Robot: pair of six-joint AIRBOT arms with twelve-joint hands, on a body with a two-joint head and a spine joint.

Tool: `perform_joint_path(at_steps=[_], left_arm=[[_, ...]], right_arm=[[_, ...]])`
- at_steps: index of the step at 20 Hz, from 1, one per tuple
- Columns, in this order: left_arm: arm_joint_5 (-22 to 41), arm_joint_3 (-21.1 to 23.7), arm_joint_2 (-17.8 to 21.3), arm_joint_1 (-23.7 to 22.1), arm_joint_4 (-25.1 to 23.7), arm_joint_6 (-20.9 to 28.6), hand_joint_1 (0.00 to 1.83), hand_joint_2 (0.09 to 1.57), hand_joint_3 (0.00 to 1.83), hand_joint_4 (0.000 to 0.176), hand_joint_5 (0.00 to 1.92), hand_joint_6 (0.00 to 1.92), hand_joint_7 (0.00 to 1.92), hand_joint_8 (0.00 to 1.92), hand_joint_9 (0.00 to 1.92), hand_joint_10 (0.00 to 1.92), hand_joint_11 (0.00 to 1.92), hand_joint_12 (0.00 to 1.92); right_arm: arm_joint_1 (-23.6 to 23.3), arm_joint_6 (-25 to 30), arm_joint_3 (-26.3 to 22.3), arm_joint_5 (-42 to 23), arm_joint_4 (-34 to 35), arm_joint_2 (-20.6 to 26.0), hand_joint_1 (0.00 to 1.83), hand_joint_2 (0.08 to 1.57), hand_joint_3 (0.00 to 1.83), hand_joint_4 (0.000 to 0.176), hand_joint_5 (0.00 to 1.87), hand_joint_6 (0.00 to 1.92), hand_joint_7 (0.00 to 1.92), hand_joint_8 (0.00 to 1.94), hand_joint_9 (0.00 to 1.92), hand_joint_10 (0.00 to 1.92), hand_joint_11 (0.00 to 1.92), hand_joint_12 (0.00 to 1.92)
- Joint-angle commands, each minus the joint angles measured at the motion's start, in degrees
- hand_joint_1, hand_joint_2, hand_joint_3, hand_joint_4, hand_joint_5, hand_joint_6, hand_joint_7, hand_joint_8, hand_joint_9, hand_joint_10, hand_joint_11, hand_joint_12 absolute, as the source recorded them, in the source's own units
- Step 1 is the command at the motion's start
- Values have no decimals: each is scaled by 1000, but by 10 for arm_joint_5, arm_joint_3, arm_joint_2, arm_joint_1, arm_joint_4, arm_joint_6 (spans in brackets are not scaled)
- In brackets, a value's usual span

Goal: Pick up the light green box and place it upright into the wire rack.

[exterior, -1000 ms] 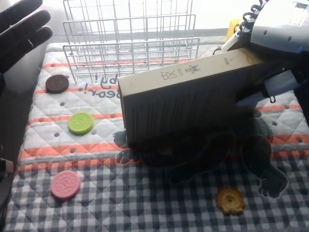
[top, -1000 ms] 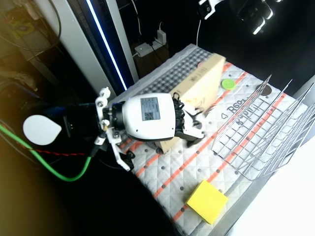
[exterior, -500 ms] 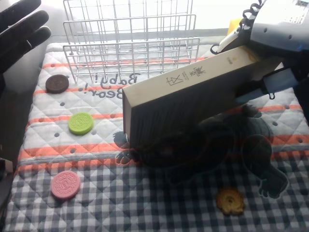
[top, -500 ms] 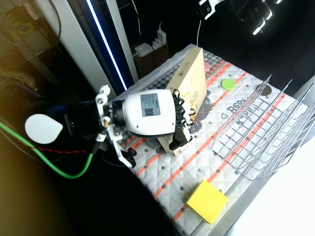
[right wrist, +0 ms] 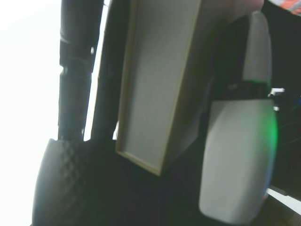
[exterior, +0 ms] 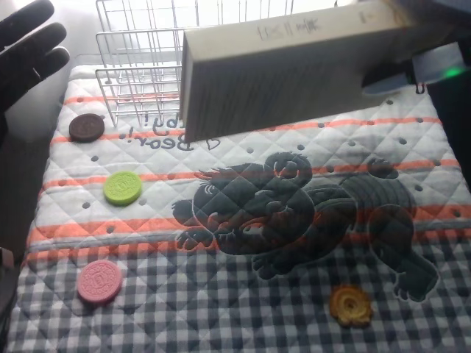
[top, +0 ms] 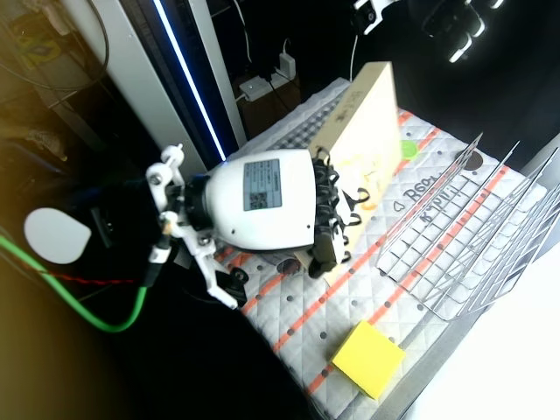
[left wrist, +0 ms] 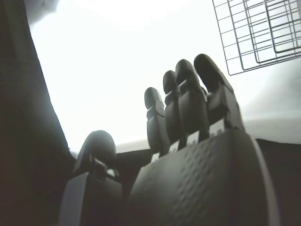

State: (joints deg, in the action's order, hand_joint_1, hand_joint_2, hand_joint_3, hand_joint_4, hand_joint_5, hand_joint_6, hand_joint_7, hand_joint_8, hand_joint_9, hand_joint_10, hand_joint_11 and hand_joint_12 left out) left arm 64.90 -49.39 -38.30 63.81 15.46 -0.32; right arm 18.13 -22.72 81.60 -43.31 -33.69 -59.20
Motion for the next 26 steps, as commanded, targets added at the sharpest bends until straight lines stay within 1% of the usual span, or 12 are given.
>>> perform_joint_path(at_steps=[1, 5, 9, 11, 12, 18, 19, 20, 21, 22, 23, 26], left_arm=[[71, -1, 5, -4, 5, 3, 361, 1164, 0, 96, 483, 2, 407, 0, 404, 1, 0, 841], [71, -1, 5, -3, 6, 3, 351, 1160, 0, 105, 482, 1, 434, 5, 415, 4, 0, 831], [72, 0, 5, -1, 7, 3, 381, 1152, 0, 86, 504, 3, 452, 2, 423, 2, 0, 795], [72, 1, 6, 0, 8, 3, 357, 1158, 2, 94, 483, 0, 433, 0, 420, 1, 0, 798], [72, 2, 5, 0, 11, 3, 346, 1162, 3, 99, 475, 0, 423, 0, 412, 0, 0, 799], [70, 3, 5, 1, 12, 3, 362, 1159, 0, 100, 472, 0, 420, 1, 410, 1, 0, 831], [70, 3, 5, 1, 12, 3, 378, 1159, 0, 98, 471, 0, 409, 0, 404, 0, 0, 826], [69, 3, 5, 1, 12, 3, 356, 1159, 0, 99, 476, 2, 417, 3, 415, 4, 0, 835], [69, 3, 5, 1, 12, 3, 353, 1161, 1, 101, 477, 2, 422, 5, 418, 5, 0, 836], [68, 3, 5, 1, 12, 3, 342, 1162, 1, 99, 478, 1, 424, 3, 416, 3, 0, 802], [68, 3, 5, 1, 12, 3, 347, 1163, 1, 113, 462, 0, 406, 0, 404, 0, 0, 798], [66, 3, 5, 1, 12, 3, 349, 1164, 1, 112, 464, 1, 407, 1, 399, 2, 0, 783]], right_arm=[[-13, 1, 4, -51, 32, 2, 1167, 1095, 1, 0, 1022, 898, 1445, 28, 1650, 11, 1497, 450], [-16, 1, 5, -50, 32, 1, 1152, 1124, 2, 0, 964, 993, 1461, 0, 1639, 1, 1413, 598], [-28, 1, 11, -46, 33, -4, 1152, 1122, 2, 0, 970, 985, 1477, 2, 1664, 6, 1360, 768], [-38, 1, 14, -45, 35, -8, 1150, 1135, 2, 0, 945, 1024, 1489, 2, 1683, 10, 1343, 835], [-78, 1, 15, -47, 37, -12, 1147, 1144, 2, 0, 924, 1057, 1483, 1, 1698, 15, 1364, 835], [-105, 1, 14, -58, 37, -12, 1133, 1182, 6, 0, 837, 1184, 1433, 2, 1663, 6, 1360, 795], [-111, 1, 17, -58, 37, -15, 1248, 1154, 0, 0, 673, 482, 1411, 4, 1657, 3, 1357, 762], [-114, 1, 18, -58, 37, -17, 1284, 1153, 0, 0, 693, 169, 1395, 7, 1653, 2, 1354, 740], [-120, 1, 21, -57, 37, -20, 1165, 1178, 0, 0, 812, 969, 1420, 9, 1669, 7, 1391, 678], [-122, 1, 22, -57, 37, -21, 1131, 1196, 5, 0, 804, 1183, 1436, 12, 1676, 9, 1395, 670], [-123, 1, 22, -58, 37, -22, 1116, 1216, 2, 0, 776, 1274, 1427, 4, 1665, 4, 1361, 694], [-123, 1, 22, -58, 37, -22, 1160, 1119, 0, 0, 986, 953, 1436, 3, 1611, 3, 1240, 634]])
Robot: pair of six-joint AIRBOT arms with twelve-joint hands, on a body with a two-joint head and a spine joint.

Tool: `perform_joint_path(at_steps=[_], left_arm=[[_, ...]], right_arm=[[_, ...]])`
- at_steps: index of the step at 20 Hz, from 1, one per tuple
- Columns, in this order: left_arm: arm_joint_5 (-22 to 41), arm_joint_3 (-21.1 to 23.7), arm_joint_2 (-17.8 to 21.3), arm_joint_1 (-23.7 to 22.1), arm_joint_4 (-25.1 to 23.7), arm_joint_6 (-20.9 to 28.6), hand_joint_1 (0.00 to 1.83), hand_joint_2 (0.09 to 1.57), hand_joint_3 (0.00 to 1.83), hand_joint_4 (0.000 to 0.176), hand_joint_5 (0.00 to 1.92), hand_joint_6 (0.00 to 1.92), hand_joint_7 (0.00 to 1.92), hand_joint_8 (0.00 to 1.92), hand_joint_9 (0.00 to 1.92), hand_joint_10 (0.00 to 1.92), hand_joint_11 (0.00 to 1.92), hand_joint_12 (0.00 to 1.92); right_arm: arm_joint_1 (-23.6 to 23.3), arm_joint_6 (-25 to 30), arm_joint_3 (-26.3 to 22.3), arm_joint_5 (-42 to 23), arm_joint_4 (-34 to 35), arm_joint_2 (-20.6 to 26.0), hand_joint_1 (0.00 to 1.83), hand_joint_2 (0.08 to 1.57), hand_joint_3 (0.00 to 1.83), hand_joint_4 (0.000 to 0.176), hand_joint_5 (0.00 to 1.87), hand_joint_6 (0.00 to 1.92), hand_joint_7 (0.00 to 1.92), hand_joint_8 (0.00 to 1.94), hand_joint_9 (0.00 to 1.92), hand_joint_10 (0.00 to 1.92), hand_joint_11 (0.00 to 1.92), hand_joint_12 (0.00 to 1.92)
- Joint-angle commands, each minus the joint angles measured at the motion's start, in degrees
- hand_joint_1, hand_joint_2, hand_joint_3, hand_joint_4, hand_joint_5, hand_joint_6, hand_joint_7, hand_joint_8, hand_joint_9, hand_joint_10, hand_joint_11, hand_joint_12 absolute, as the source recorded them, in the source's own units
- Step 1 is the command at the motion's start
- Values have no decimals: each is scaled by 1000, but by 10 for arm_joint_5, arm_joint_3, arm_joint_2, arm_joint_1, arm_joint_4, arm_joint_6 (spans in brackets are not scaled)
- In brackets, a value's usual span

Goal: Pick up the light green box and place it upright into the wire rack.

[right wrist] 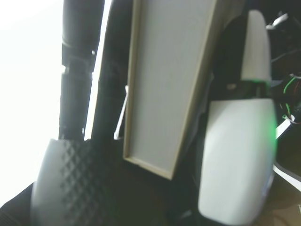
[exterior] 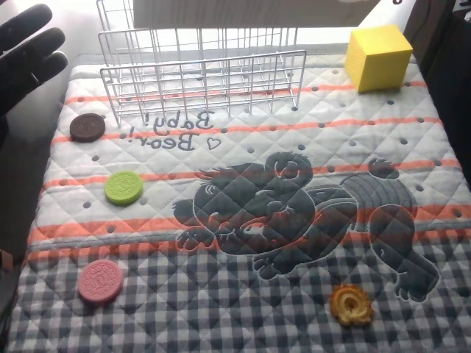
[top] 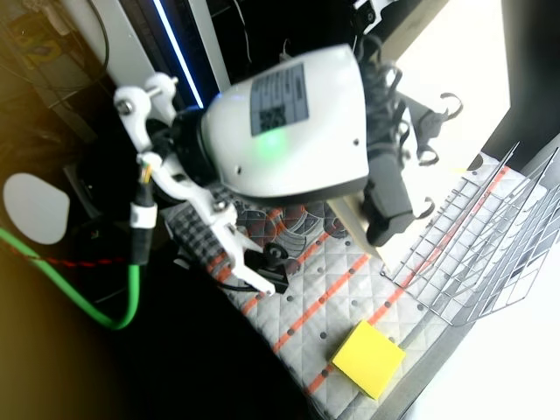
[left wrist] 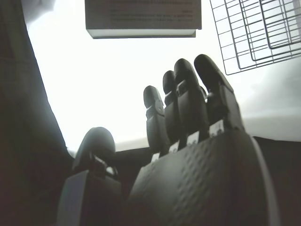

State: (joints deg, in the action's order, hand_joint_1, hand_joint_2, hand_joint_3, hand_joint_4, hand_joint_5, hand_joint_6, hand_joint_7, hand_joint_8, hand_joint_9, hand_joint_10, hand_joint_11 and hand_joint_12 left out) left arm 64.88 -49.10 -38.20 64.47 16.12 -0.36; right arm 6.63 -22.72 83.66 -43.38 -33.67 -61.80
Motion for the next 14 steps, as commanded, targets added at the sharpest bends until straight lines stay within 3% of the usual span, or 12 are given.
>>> perform_joint_path(at_steps=[1, 3, 4, 5, 6, 10, 14], left_arm=[[65, 0, 3, -5, 5, 4, 349, 1163, 0, 110, 463, 1, 403, 0, 397, 1, 0, 781], [64, -1, 1, -6, 5, 4, 329, 1163, 0, 101, 473, 3, 411, 3, 403, 3, 0, 786], [64, -2, 0, -6, 5, 4, 338, 1167, 1, 103, 472, 2, 411, 2, 407, 3, 0, 808], [63, -2, -1, -6, 5, 4, 340, 1167, 0, 108, 469, 0, 414, 2, 409, 3, 0, 813], [63, -3, -2, -6, 5, 4, 345, 1167, 0, 106, 471, 1, 412, 1, 408, 2, 0, 832], [63, -3, -3, -7, 3, 4, 329, 1164, 1, 117, 461, 2, 408, 5, 421, 5, 0, 852], [63, -5, -5, -10, 0, 4, 327, 1165, 0, 111, 473, 2, 408, 1, 421, 1, 0, 839]], right_arm=[[-11, 1, 2, -57, 37, 3, 1169, 1095, 0, 0, 1035, 873, 1420, 2, 1587, 3, 1212, 604], [-17, 1, 4, -57, 37, 0, 1176, 1082, 0, 0, 1060, 832, 1440, 6, 1609, 11, 1282, 601], [-17, 1, 5, -56, 37, -2, 1269, 1055, 2, 0, 1008, 771, 1331, 475, 1637, 12, 1363, 580], [-17, 1, 10, -56, 37, -7, 1273, 1072, 4, 0, 1019, 851, 1146, 749, 1638, 7, 1401, 553], [-17, 1, 14, -54, 37, -13, 1162, 1126, 0, 0, 957, 996, 1359, 188, 1654, 8, 1420, 545], [-8, 1, 27, -45, 37, -37, 1159, 1116, 1, 0, 986, 960, 1486, 17, 1650, 1, 1372, 556], [2, 1, 36, -41, 41, -55, 1168, 1094, 0, 0, 1039, 876, 1489, 1, 1647, 2, 1335, 710]])
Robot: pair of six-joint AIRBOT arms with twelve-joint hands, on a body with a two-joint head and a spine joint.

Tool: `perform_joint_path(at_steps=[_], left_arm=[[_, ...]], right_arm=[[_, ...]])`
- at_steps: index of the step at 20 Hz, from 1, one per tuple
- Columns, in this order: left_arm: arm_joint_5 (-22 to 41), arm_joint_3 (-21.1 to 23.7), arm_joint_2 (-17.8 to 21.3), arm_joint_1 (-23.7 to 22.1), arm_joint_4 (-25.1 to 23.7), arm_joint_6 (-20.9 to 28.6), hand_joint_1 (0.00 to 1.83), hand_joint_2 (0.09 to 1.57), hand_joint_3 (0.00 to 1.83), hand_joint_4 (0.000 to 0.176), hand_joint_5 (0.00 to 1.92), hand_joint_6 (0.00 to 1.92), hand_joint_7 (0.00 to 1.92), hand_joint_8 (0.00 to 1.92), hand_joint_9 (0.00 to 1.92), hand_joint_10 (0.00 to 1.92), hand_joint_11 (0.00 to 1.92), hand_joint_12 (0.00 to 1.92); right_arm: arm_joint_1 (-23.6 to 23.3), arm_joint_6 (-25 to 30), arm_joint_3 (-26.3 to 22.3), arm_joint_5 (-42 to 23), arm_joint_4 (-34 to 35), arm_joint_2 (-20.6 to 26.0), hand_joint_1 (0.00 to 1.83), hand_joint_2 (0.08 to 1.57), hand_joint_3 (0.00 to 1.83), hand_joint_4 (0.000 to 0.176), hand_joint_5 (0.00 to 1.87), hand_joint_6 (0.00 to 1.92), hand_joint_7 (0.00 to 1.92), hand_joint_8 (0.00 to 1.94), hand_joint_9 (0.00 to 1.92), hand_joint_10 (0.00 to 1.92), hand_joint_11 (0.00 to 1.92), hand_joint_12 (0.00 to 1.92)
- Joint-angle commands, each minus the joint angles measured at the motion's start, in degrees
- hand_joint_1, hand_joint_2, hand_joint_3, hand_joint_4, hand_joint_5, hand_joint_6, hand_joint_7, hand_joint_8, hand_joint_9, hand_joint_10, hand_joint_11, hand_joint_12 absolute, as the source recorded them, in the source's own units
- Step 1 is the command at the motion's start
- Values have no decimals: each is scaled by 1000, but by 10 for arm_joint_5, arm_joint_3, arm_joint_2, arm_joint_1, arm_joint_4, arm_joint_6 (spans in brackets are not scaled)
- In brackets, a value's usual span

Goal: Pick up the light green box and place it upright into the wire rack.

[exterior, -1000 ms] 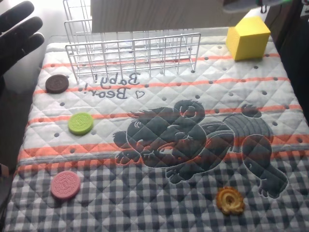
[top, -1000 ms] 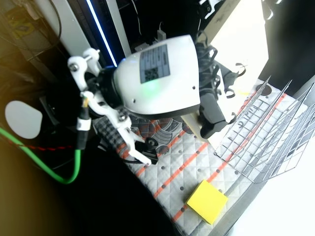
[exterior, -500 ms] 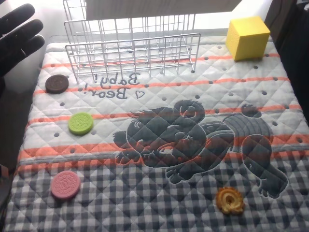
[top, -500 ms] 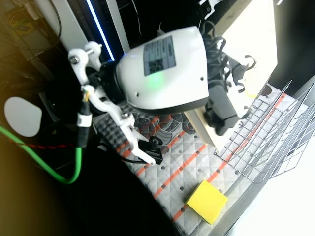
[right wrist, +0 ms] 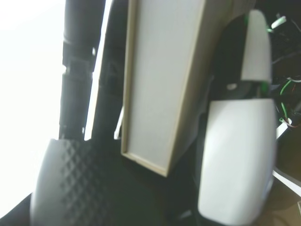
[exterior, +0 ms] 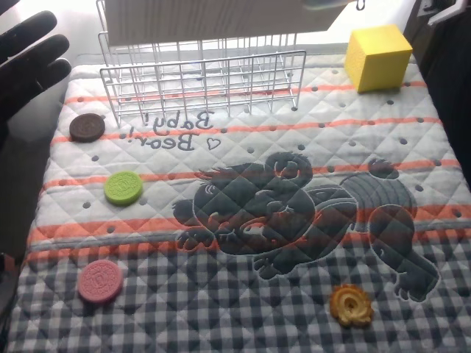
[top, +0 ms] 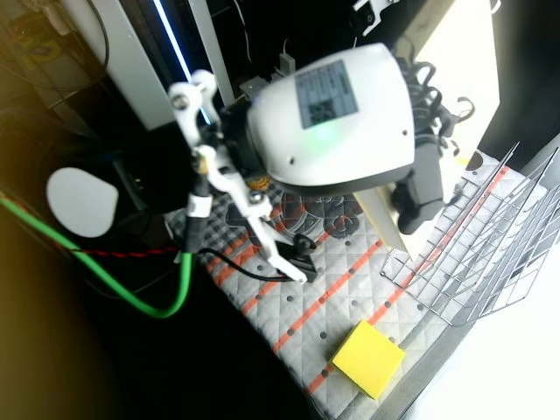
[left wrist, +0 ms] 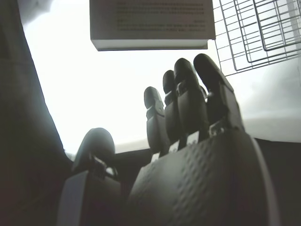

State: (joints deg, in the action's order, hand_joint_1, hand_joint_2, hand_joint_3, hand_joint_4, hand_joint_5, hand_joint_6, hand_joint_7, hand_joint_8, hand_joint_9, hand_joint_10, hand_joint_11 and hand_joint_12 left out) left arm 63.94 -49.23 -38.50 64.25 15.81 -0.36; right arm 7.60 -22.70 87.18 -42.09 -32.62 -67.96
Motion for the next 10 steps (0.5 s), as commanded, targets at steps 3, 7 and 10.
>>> perform_joint_path(at_steps=[3, 7, 10], left_arm=[[73, -4, -3, -8, 3, 4, 355, 1170, 2, 114, 455, 2, 383, 0, 398, 0, 0, 844], [74, -3, -4, -8, 3, 4, 337, 1164, 0, 111, 464, 3, 401, 4, 407, 3, 0, 851], [76, -4, -5, -8, 3, 4, 348, 1166, 0, 116, 457, 0, 398, 1, 406, 1, 0, 845]], right_arm=[[8, 1, 11, -51, 42, -5, 1157, 1121, 2, 0, 974, 980, 1473, 1, 1663, 6, 1378, 784], [22, 1, 21, -42, 51, -14, 1163, 1107, 1, 0, 1001, 934, 1487, 2, 1653, 1, 1366, 730], [34, 1, 27, -38, 58, -24, 1161, 1113, 1, 0, 987, 954, 1467, 0, 1632, 0, 1359, 668]])
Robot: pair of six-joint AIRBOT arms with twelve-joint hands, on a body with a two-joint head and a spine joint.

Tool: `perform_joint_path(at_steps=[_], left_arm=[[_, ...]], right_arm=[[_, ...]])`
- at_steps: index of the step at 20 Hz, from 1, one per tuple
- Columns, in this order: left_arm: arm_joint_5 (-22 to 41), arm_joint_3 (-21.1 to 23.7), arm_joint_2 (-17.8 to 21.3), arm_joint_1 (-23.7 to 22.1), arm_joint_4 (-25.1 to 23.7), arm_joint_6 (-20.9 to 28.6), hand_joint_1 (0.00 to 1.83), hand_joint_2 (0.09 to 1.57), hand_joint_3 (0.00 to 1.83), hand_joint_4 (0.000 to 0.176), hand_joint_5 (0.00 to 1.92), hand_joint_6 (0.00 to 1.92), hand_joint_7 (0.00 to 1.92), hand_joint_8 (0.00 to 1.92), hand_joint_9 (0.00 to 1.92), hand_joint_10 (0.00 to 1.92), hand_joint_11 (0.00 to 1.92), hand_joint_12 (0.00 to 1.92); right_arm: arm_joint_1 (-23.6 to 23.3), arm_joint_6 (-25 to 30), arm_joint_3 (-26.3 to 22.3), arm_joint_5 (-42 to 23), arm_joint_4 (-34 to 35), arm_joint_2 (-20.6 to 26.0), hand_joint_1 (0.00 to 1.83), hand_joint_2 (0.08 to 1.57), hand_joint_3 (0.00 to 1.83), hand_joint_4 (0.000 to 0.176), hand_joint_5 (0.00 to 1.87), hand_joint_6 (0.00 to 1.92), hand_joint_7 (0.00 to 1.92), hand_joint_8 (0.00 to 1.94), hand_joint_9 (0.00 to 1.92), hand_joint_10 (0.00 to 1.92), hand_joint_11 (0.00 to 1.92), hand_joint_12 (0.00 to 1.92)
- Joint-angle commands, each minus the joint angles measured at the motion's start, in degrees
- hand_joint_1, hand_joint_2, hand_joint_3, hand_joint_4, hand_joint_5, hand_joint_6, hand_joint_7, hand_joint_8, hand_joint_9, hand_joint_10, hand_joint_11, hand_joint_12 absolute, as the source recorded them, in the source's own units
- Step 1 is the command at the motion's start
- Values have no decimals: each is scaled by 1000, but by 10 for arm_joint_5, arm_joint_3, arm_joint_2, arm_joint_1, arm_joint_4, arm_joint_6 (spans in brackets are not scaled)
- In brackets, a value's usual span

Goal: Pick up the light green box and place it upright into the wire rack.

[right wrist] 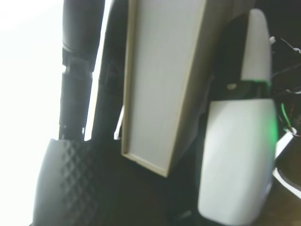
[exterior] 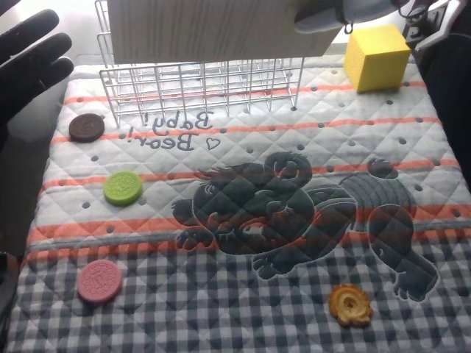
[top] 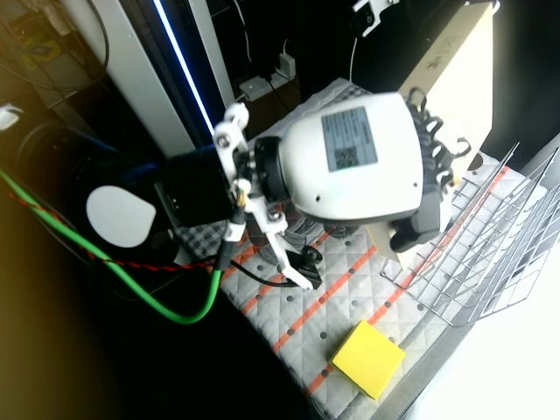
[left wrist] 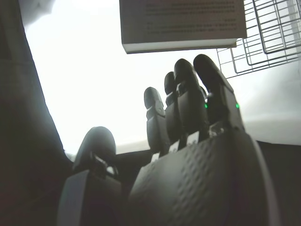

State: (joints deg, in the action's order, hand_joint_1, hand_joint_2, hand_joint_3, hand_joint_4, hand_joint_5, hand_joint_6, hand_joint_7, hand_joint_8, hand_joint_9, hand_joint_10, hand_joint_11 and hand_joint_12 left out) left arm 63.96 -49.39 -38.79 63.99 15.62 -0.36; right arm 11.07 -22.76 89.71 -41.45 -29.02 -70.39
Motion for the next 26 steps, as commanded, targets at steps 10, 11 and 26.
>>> perform_joint_path(at_steps=[10, 11, 26], left_arm=[[75, -4, -5, -8, 3, 4, 363, 1168, 0, 103, 461, 2, 384, 0, 395, 0, 0, 862], [75, -4, -5, -8, 3, 4, 348, 1171, 2, 97, 470, 5, 395, 4, 402, 3, 0, 865], [71, -4, -8, -8, 5, 4, 365, 1162, 0, 113, 457, 0, 384, 0, 394, 0, 0, 824]], right_arm=[[16, 2, 26, -24, 32, -24, 1152, 1130, 1, 0, 954, 1006, 1362, 1, 1554, 0, 1343, 616], [17, 2, 26, -23, 32, -24, 1260, 1073, 0, 0, 973, 857, 1298, 496, 1575, 4, 1364, 621], [-30, 2, -27, -58, -1, 30, 1148, 1145, 6, 0, 912, 1069, 1438, 7, 1644, 4, 1354, 693]])
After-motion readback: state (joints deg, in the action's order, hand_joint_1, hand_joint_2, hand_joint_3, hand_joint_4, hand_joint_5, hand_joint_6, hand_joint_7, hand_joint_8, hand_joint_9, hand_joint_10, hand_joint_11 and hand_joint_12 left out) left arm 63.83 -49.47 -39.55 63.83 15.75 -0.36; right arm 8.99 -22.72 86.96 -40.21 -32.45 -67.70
